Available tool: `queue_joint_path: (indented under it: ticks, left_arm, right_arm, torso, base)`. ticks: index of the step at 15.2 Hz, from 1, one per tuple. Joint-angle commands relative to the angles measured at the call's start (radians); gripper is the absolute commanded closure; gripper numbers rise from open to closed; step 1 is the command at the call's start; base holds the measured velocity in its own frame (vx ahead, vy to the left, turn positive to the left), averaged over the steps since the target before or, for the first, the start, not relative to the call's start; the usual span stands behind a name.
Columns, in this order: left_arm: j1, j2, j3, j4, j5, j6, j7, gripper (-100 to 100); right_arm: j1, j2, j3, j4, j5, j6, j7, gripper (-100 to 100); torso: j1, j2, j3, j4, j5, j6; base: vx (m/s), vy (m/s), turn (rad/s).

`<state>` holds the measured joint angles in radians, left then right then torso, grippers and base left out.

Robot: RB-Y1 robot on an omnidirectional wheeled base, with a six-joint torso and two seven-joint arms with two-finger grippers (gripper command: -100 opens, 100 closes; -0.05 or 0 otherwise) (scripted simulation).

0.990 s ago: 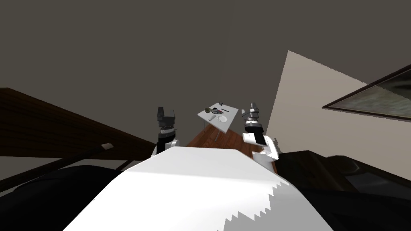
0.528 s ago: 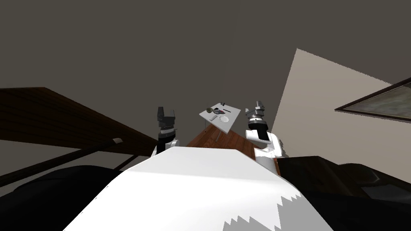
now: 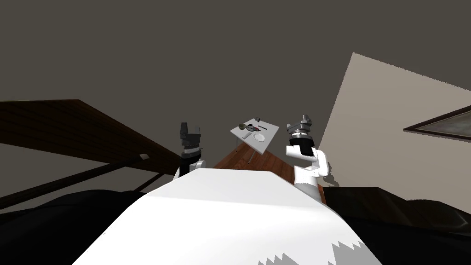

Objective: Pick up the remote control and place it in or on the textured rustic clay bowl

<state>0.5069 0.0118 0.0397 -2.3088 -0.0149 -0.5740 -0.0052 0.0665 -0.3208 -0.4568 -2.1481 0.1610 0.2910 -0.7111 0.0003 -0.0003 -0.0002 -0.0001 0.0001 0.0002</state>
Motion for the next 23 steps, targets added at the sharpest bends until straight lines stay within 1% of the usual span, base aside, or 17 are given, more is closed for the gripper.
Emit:
queue_joint_path:
  ticks: [1,3,4,5,7,8,9,11,12,13,15,16,17,19,20,21,23]
  left_arm:
    - [0.0,0.0,0.0,0.0,0.0,0.0,0.0,0]
    - [0.0,0.0,0.0,0.0,0.0,0.0,0.0,0]
    - [0.0,0.0,0.0,0.0,0.0,0.0,0.0,0]
    - [0.0,0.0,0.0,0.0,0.0,0.0,0.0,0]
    - [0.0,0.0,0.0,0.0,0.0,0.0,0.0,0]
    - [0.0,0.0,0.0,0.0,0.0,0.0,0.0,0]
    - [0.0,0.0,0.0,0.0,0.0,0.0,0.0,0]
    - [0.0,0.0,0.0,0.0,0.0,0.0,0.0,0]
    - [0.0,0.0,0.0,0.0,0.0,0.0,0.0,0]
    - [0.0,0.0,0.0,0.0,0.0,0.0,0.0,0]
    - [0.0,0.0,0.0,0.0,0.0,0.0,0.0,0]
    - [0.0,0.0,0.0,0.0,0.0,0.0,0.0,0]
    - [0.0,0.0,0.0,0.0,0.0,0.0,0.0,0]
    - [0.0,0.0,0.0,0.0,0.0,0.0,0.0,0]
    - [0.0,0.0,0.0,0.0,0.0,0.0,0.0,0]
    - [0.0,0.0,0.0,0.0,0.0,0.0,0.0,0]
    - [0.0,0.0,0.0,0.0,0.0,0.0,0.0,0]
  right_arm:
    - [-0.04,-0.015,-0.044,0.021,0.011,0.05,-0.05,-100]
    - [-0.04,-0.015,-0.044,0.021,0.011,0.087,-0.069,-100]
    - [-0.04,-0.015,-0.044,0.021,0.011,0.092,-0.069,-100]
    - [-0.077,-0.028,-0.085,0.044,0.021,0.124,-0.113,-100]
    - [-0.077,-0.028,-0.085,0.044,0.021,0.167,-0.131,-100]
    - [-0.077,-0.028,-0.085,0.044,0.021,0.167,-0.131,-100]
    - [-0.114,-0.039,-0.127,0.069,0.031,0.202,-0.174,-100]
    - [-0.114,-0.039,-0.127,0.069,0.031,0.24,-0.192,-100]
    - [-0.114,-0.039,-0.127,0.069,0.031,0.243,-0.192,-100]
    - [-0.15,-0.05,-0.168,0.097,0.04,0.279,-0.237,-100]
    - [-0.15,-0.05,-0.168,0.097,0.04,0.317,-0.254,-100]
    - [-0.15,-0.05,-0.168,0.097,0.04,0.32,-0.254,-100]
    - [-0.186,-0.061,-0.209,0.126,0.049,0.35,-0.299,-100]
    - [-0.186,-0.061,-0.209,0.126,0.049,0.394,-0.316,-100]
    - [-0.186,-0.061,-0.209,0.126,0.049,0.398,-0.316,-100]
    - [-0.219,-0.07,-0.249,0.158,0.057,0.439,-0.358,-100]
    - [-0.219,-0.07,-0.249,0.158,0.057,0.476,-0.377,-100]
  torso:
    - [0.0,0.0,0.0,0.0,0.0,0.0]
    - [0.001,0.0,0.0,0.0,0.0,-0.001]
    - [0.0,0.0,0.0,0.0,0.0,0.0]
    - [0.0,0.0,0.0,0.0,0.0,0.0]
    - [0.001,-0.001,0.0,0.0,0.0,-0.001]
    - [0.001,-0.001,0.0,0.0,0.0,0.0]
    - [0.0,-0.001,0.0,0.0,0.0,0.0]
    - [0.001,-0.001,-0.001,0.0,0.0,-0.001]
    - [0.001,-0.001,-0.001,0.0,0.0,0.0]
    - [0.001,-0.001,-0.001,0.0,0.0,0.0]
    - [0.001,-0.001,-0.001,0.0,0.0,-0.001]
    - [0.001,-0.001,-0.001,0.0,0.0,0.0]
    - [0.001,-0.001,-0.001,0.0,0.0,0.0]
    - [0.002,-0.002,-0.001,0.0,0.0,-0.001]
    - [0.001,-0.002,-0.001,0.0,0.0,0.0]
    - [0.001,-0.001,-0.001,0.0,0.0,0.0]
    - [0.002,-0.002,-0.001,-0.001,0.0,-0.001]
  base:
    - [0.0,0.017,0.121]
    - [0.003,0.017,0.11]
    - [0.004,0.008,0.0]
    - [0.001,0.019,0.142]
    - [0.009,0.019,0.111]
    - [0.007,0.009,-0.009]
    - [0.01,0.026,0.124]
    - [0.013,0.023,0.113]
    - [0.009,0.009,0.008]
    - [0.015,0.024,0.14]
    - [0.019,0.022,0.113]
    - [0.011,0.012,0.012]
    - [0.018,0.027,0.14]
    - [0.022,0.026,0.123]
    - [0.015,0.011,0.001]
    - [0.024,0.028,0.152]
    - [0.033,0.026,0.129]
